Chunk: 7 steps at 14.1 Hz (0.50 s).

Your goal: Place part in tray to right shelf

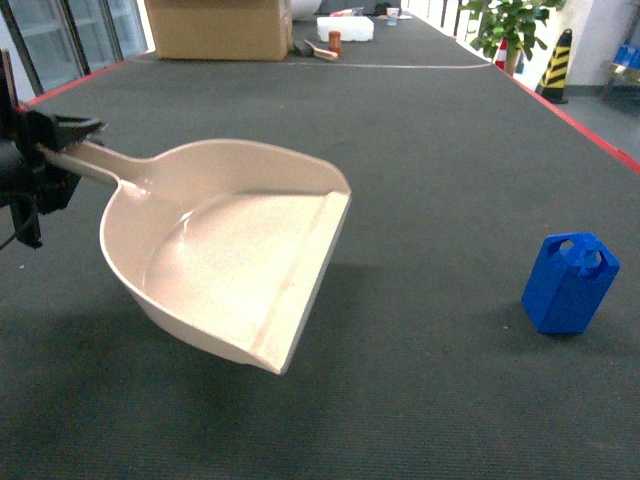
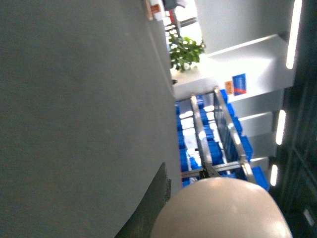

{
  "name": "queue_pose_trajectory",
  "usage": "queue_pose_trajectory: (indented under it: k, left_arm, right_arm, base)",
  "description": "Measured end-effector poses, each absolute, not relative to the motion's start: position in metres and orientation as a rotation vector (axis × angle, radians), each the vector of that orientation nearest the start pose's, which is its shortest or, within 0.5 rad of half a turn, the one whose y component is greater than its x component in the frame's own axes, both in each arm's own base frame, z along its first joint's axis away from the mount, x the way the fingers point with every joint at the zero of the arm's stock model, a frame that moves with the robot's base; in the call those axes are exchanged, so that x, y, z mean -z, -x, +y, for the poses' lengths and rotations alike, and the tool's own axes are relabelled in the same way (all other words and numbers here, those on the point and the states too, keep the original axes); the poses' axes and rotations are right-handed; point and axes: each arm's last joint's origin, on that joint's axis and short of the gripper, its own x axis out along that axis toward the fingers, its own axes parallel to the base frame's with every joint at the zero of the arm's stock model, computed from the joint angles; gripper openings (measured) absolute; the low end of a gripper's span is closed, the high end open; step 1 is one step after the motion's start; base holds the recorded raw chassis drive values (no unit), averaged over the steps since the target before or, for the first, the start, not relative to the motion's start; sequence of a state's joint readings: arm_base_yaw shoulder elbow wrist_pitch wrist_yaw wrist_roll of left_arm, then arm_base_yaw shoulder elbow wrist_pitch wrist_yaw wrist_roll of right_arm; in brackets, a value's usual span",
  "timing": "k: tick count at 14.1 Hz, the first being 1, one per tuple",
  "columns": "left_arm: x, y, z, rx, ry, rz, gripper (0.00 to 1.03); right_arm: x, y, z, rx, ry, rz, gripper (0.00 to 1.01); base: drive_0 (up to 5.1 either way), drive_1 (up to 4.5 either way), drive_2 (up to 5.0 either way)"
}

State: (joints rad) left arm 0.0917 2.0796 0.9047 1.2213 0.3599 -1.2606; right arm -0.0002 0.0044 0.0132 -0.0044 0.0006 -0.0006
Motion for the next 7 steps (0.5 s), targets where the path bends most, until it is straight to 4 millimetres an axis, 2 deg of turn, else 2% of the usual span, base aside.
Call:
queue_pose_trajectory:
  k: [3,4,7]
  left_arm:
    - [-0.166,-0.378,-0.007,0.381,1.27,0.085,0.14]
    - [-0.167,-0.375,-0.021,0.403,1.289,0.098,0.14]
    - [-0.151,-0.367,-0.063,0.41,1.341,0.189,0.14]
  right_arm:
    - [-0.167,-0.097,0.0,0.001,0.001,-0.004,0.98]
    - [-0.167,-0.097,0.0,0.001,0.001,-0.004,0.98]
    - [-0.167,-0.097,0.0,0.0,0.001,-0.005,0.98]
  base:
    - [0.0,0.0,0.0]
    - [0.0,0.0,0.0]
    - [0.0,0.0,0.0]
